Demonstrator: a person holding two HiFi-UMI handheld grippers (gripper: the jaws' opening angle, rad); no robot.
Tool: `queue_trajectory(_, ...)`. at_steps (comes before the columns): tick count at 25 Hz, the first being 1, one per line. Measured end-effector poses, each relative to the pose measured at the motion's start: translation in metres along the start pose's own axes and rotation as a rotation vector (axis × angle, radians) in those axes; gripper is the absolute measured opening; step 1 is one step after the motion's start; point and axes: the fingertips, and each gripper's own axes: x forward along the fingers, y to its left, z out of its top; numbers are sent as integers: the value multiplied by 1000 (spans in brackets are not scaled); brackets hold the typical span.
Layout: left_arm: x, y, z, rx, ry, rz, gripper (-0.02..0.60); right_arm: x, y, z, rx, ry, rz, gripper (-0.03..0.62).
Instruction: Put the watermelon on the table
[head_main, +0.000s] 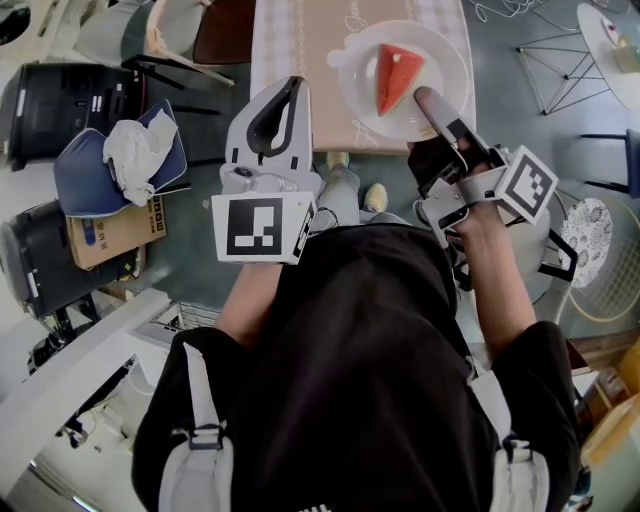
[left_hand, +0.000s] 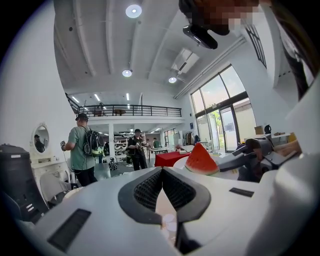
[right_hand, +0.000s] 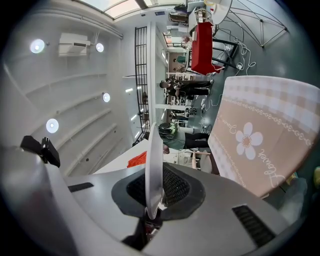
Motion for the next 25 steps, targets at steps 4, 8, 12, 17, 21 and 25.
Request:
queue_trajectory(4,8,7,-6,-9,15,-11,12,10,-4,0,13,-4,-7,18)
queue_trajectory(8,17,18,-5,-15,14,-14,12,21,-5,4,11,-8,-15,18)
queue_trajectory(12,29,28,-3,-18,11,-22,12,33,-5,10,3,-4,-21,18)
queue_trajectory(17,45,34,-3,-23,14,-43,12,46,-6,19,0,-11,-22,18)
queue_trajectory(21,60,37,-2,-29,10,-64,11,54,-9,26,3,-18,-32,18)
queue_trajectory(25,73,42,-6,-37,23,-84,12,62,-13,32,2,-26,-44,18)
